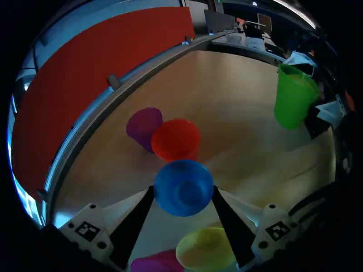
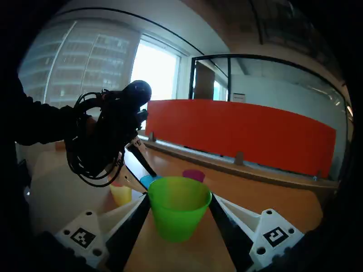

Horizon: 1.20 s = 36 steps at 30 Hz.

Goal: Pour water

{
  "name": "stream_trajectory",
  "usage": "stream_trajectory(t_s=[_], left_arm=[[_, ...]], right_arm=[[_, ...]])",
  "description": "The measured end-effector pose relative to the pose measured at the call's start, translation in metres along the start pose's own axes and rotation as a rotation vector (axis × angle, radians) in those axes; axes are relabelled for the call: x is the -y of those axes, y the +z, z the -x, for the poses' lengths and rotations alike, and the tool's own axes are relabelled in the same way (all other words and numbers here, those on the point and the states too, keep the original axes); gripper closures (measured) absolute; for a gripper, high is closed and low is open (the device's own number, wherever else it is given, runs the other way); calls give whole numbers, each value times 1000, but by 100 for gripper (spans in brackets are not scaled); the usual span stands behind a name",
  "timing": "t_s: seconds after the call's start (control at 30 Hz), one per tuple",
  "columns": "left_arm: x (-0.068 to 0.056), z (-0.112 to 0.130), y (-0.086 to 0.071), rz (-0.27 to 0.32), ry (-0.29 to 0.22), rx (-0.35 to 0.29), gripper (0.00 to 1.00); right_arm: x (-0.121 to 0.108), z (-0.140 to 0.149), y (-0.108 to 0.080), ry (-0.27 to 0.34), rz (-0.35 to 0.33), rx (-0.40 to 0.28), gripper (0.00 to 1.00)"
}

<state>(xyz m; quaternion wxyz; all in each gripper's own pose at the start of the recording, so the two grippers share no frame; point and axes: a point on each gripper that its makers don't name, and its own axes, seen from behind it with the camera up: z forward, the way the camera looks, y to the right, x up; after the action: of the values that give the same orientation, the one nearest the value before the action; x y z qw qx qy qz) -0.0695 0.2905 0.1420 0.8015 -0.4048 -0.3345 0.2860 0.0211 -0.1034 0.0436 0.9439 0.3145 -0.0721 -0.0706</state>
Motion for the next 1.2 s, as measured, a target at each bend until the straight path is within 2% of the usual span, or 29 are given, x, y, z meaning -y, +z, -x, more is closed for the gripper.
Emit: stream_trajectory(t_s=[0.27,0.77,0.97,1.2], left_arm=[[-1,1,5,-8,20,19,8],[1,1,3,-11,-4,21,9],[3,-2,1,-20,-7,4,9],[6,-11,-10,-32,-8,-42,10]], right_arm=[[-3,2,-1,3,3,-1,6],[-2,0,-1,7,2,-6,6],[-1,-2,-2,7,2,-7,6],[2,-8,0,7,-1,-13,6]])
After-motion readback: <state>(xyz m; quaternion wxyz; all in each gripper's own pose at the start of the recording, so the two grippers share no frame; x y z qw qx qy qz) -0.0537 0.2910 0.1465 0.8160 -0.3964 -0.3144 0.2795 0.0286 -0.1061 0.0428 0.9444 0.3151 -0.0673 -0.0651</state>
